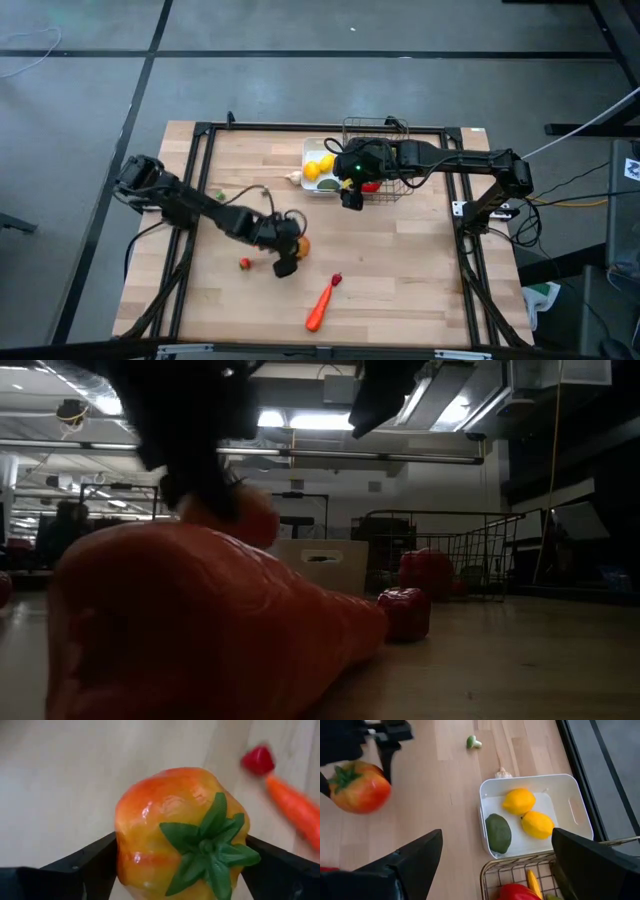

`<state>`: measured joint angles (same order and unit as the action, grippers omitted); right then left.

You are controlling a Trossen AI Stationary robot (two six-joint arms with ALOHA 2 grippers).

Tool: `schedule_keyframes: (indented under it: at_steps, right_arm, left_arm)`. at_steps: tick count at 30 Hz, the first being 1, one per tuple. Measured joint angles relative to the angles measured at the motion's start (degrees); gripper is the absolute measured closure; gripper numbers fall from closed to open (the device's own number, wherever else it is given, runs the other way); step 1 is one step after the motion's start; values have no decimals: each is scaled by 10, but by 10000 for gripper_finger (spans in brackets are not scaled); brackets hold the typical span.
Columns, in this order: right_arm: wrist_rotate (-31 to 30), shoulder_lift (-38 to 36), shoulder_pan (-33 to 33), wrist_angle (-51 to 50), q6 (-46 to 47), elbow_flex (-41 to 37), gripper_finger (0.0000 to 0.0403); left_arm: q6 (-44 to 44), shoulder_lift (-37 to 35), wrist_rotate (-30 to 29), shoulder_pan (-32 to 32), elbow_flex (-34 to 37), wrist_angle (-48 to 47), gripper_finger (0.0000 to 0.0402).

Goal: Sort produce into baskets
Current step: Put the orange tomato into the white bin

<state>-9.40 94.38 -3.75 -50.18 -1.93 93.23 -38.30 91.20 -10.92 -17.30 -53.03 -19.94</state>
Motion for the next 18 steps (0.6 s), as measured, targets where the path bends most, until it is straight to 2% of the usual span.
schedule_keyframes:
  at_steps: [11,18]
  right_arm:
    - [0,0,0,9,1,0,31]
    - [0,0,0,9,1,0,31]
  left_arm:
    - [164,-1,0,141,-90,0,55]
    - [226,-1,0,224,-109,1,55]
